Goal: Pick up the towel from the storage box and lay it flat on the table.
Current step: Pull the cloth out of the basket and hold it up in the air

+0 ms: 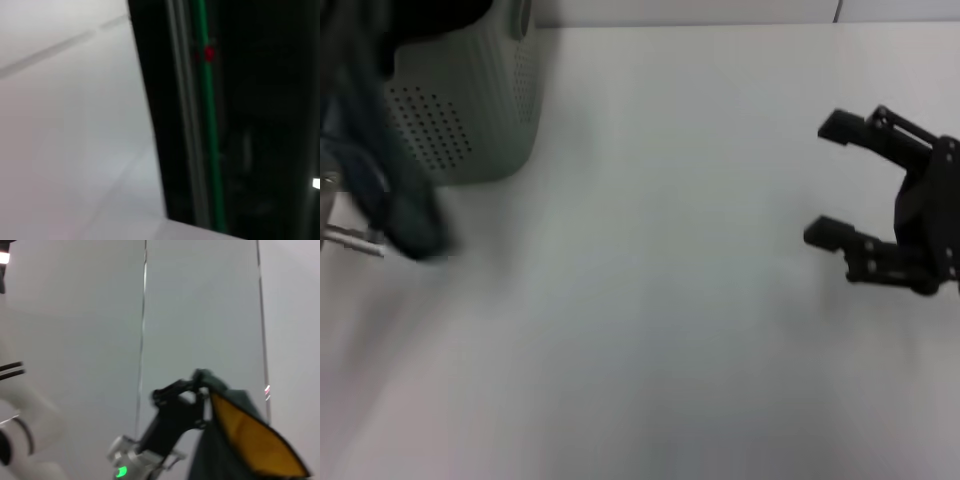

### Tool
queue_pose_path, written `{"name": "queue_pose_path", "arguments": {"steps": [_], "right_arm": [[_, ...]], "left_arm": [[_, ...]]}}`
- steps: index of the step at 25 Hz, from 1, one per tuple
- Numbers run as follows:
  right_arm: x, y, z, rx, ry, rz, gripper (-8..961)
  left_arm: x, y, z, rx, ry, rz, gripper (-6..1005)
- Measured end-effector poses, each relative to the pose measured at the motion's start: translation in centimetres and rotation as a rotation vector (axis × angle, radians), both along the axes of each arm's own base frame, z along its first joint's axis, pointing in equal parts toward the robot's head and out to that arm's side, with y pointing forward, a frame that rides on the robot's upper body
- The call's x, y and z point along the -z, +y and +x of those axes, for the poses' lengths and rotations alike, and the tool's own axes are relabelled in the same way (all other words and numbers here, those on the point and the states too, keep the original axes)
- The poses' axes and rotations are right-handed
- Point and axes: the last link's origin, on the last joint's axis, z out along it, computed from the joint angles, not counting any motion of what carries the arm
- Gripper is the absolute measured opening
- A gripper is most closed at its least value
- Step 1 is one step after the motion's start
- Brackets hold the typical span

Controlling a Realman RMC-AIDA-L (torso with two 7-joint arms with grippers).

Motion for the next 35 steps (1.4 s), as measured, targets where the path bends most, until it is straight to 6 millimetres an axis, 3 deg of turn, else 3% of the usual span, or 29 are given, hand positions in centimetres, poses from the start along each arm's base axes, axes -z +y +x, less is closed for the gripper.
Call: {"name": "queue_pose_path", "arguments": {"steps": [5,12,20,24,30,35], "right_arm": [[-0.1,1.3,-0.9,-0.001,0.020,0.054,868],[0.1,2.8,-1.9,0.009,0.015,0.082,868],[2.3,5.1,-3.6,0.055,-0.013,0.017,869],[3.3,4.8,-4.5,0.006,-0.041,-0.040,846],[1.7,2.9,-4.7,-0.083,0.080,-0.062,787],[1.5,2.7,-4.7,-0.076,0.106,-0.062,761]], "left_arm": [[0.4,-0.7,1.2,0.106,0.031,-0.041,19],[0.7,-1.3,1.1,0.121,0.051,-0.066,19],[2.2,-1.8,1.9,0.157,0.071,-0.105,19],[2.4,-1.7,1.7,0.125,0.068,-0.083,18],[2.7,-1.2,1.0,0.038,0.058,-0.035,18],[3.4,-0.8,1.3,0.010,0.091,0.033,18]]}}
